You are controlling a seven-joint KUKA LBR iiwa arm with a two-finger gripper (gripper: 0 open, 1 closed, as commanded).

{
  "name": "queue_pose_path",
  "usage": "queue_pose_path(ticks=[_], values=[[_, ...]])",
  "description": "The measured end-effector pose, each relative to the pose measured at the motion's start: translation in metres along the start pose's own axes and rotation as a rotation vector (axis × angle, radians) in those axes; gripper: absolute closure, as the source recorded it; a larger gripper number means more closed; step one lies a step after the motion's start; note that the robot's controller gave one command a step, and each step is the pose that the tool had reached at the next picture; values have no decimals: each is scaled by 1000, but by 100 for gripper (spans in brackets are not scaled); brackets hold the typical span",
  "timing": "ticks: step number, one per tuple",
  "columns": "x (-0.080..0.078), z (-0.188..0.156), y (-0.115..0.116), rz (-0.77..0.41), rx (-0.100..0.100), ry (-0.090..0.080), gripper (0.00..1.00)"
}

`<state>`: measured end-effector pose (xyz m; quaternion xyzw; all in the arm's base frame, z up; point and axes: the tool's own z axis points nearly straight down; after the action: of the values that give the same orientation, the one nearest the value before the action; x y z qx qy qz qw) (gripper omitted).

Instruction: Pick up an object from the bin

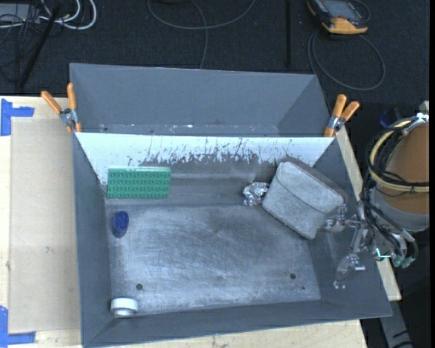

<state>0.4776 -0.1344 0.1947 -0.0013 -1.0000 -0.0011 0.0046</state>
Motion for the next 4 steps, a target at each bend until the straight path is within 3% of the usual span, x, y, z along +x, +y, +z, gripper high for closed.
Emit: queue_pose_path(ticks=[1,2,3,4], values=[[-45,75,-6,-253,1,-5,0],[-110,127,9,-214,-22,22,0],[-123,71,61,-165,0,-15,0],[-144,61,102,-23,0,-12,0]])
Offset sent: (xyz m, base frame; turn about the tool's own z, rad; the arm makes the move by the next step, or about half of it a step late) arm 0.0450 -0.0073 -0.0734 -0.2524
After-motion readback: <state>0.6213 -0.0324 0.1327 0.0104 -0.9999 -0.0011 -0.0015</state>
